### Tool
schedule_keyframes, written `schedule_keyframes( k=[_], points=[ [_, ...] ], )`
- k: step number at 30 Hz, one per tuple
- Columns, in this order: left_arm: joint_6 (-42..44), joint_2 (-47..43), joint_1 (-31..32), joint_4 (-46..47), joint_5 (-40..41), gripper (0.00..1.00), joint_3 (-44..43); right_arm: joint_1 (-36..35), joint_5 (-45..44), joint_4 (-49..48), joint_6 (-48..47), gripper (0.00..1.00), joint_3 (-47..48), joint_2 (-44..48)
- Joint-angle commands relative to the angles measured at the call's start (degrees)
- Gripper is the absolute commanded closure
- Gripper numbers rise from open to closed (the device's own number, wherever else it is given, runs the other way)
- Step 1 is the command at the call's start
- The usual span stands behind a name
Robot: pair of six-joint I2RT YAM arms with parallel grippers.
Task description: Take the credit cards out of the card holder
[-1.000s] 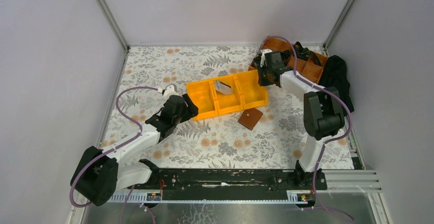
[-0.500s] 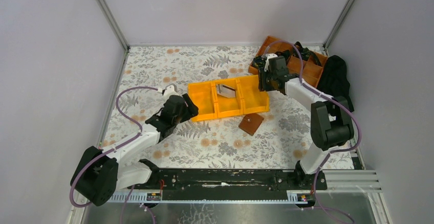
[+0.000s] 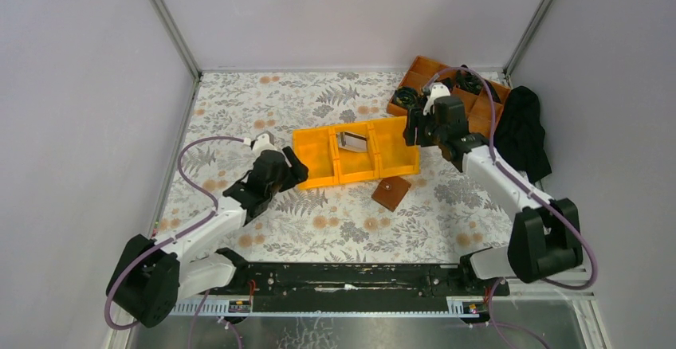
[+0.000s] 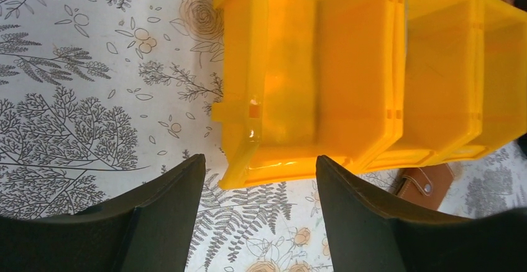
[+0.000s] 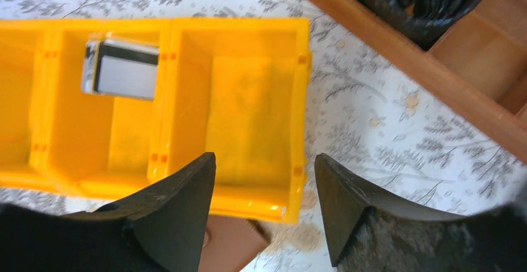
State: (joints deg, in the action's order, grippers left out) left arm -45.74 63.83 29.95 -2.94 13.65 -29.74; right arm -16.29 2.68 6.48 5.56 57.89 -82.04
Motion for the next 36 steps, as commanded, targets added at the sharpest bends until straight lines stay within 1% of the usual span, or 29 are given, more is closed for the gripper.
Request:
schedule_keyframes(
  k=[1, 4, 7, 12, 15, 18, 21, 26, 27, 30, 31, 33, 34, 36],
  points=[
    [1.08, -3.27, 0.5, 2.98, -1.11, 0.27, 0.9, -3.52, 0.7, -3.8, 4.02, 0.36, -6.44, 7.74],
    [1.49, -4.7, 1.61, 3.95, -1.58, 0.28, 1.46, -7.54, -0.89, -5.05, 5.56, 0.41, -11.42, 10.99],
    [1.53, -4.32, 2.9, 4.56, -1.01, 0.28, 1.38, -12.79, -4.35, -4.43, 5.78, 0.41, -11.11, 11.04],
    [2.0, -2.48, 3.21, 3.94, -0.42, 0.28, 0.24, -20.6, -14.56, -2.08, 2.99, 0.4, -5.33, 5.57],
    [2.66, -2.98, 3.18, 3.01, 1.42, 0.27, 0.33, -24.47, -18.51, -3.18, 0.28, 0.41, -3.32, 1.36],
    [3.29, -3.8, 3.18, 2.39, 3.43, 0.27, 0.45, -27.09, -20.02, -5.77, -2.04, 0.42, -2.39, -1.85],
    [3.46, -4.14, 3.18, 2.41, 4.23, 0.27, 0.79, -27.86, -20.84, -7.58, -2.89, 0.42, -0.81, -5.59],
    [3.45, -3.75, 3.19, 2.56, 4.89, 0.27, 1.73, -28.13, -22.13, -7.04, -4.59, 0.41, 5.57, -12.71],
    [3.54, -3.61, 3.2, 2.58, 5.18, 0.27, 1.78, -28.32, -22.05, -7.54, -5.01, 0.4, 6.38, -14.67],
    [4.12, -2.89, 3.18, 2.65, 5.48, 0.27, 1.04, -28.7, -23.19, -8.85, -6.23, 0.31, 9.17, -18.73],
    [4.16, -2.59, 3.18, 2.56, 5.55, 0.27, 0.81, -28.7, -24.31, -8.99, -6.09, 0.3, 10.1, -19.89],
    [4.1, -2.12, 3.18, 2.59, 5.38, 0.27, 0.78, -28.71, -27.13, -8.67, -5.43, 0.31, 11.38, -21.33],
    [4.08, -2.01, 3.19, 2.57, 5.22, 0.27, 0.89, -28.71, -28.0, -8.71, -4.93, 0.33, 11.43, -21.1],
    [4.12, -2.34, 3.19, 2.6, 4.97, 0.27, 1.23, -28.71, -27.67, -10.85, -3.97, 0.36, 9.16, -18.35]
  ],
)
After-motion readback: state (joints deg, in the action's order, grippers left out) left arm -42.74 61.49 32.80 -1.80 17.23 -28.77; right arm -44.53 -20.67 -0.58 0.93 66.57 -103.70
